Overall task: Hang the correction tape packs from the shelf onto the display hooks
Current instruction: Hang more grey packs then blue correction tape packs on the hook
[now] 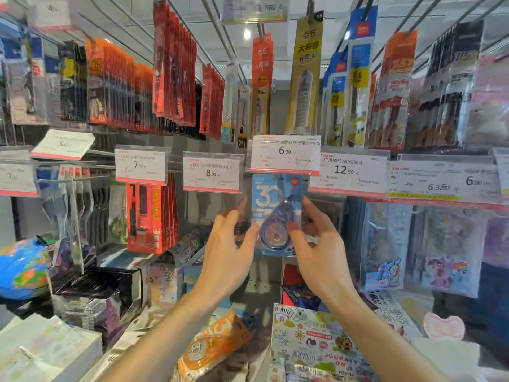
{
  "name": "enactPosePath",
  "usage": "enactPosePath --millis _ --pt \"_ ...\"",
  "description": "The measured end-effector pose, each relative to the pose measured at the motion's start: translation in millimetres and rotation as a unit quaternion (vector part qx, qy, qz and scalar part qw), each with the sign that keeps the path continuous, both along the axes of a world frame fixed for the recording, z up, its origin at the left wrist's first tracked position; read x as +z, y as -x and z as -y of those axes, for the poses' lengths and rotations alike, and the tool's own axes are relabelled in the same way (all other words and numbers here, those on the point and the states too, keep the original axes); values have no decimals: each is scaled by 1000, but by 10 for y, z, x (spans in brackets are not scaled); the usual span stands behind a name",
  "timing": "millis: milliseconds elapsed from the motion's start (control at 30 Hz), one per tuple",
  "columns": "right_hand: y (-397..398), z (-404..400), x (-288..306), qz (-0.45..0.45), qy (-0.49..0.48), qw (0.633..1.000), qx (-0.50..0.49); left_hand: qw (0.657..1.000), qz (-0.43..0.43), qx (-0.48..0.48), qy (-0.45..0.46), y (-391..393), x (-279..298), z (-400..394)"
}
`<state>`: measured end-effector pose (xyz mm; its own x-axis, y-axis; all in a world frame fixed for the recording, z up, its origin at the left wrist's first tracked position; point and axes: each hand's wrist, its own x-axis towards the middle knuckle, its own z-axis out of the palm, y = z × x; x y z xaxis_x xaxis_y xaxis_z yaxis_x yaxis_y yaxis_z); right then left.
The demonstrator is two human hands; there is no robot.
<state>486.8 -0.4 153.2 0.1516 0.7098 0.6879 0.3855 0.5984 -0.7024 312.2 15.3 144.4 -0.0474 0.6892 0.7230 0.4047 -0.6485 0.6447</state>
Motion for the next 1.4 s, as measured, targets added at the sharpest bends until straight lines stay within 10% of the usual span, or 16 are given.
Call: enactPosePath --millis 667,1400 --pt "-40 -521 86 45 82 996 -14 996 20 -66 51 -79 39 -711" --pt "-110 787 -209 -67 125 989 52 980 132 -120 90 597 -431 469"
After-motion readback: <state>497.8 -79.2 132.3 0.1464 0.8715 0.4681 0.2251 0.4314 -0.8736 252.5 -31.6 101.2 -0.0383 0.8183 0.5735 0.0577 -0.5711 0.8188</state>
